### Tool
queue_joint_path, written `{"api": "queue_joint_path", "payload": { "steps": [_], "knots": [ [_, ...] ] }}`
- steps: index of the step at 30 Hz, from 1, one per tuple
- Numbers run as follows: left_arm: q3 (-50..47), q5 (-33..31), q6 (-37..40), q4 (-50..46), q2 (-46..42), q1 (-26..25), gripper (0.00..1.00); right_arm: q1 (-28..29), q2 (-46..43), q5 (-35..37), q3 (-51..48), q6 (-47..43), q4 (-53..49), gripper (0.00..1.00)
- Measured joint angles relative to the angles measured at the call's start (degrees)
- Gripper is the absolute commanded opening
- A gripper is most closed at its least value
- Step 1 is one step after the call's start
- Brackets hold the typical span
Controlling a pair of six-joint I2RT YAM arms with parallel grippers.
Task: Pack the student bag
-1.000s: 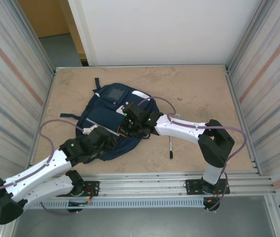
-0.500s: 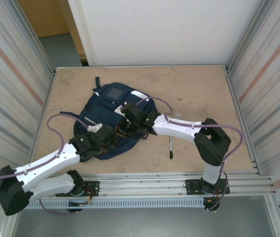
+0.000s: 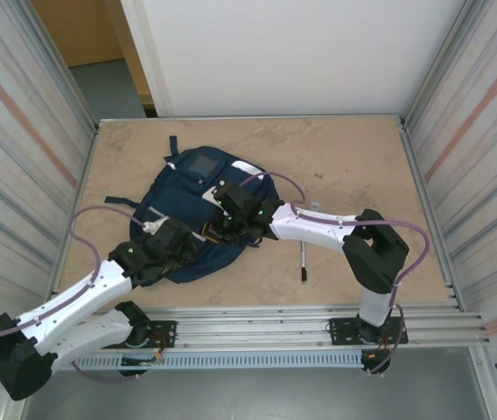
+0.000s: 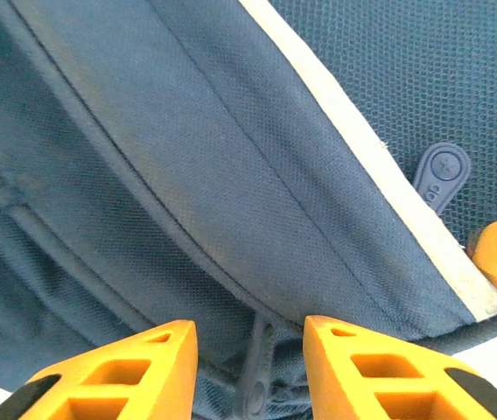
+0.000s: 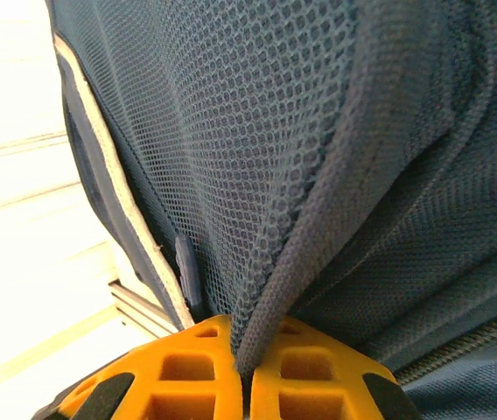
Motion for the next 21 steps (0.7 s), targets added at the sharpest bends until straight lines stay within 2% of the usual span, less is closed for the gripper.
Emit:
{"api": "queue_joint_path", "payload": {
  "steps": [4, 10, 21],
  "knots": [
    [-1.2, 5.0, 3.0, 2.6, 0.0, 2.8, 0.36, 0.1, 0.0, 0.3, 0.0, 0.0, -0.2, 0.0],
    [-2.3, 8.1, 6.0, 4.8, -1.7, 3.1, 0.33, -0.1, 0.7, -1.2, 0.0, 2.0, 0.9, 0.0],
    [-6.4, 11.5, 6.8, 8.3, -4.8, 3.0, 0.24, -0.8, 1.6, -3.6, 0.0, 3.4, 1.6, 0.0]
  ]
}}
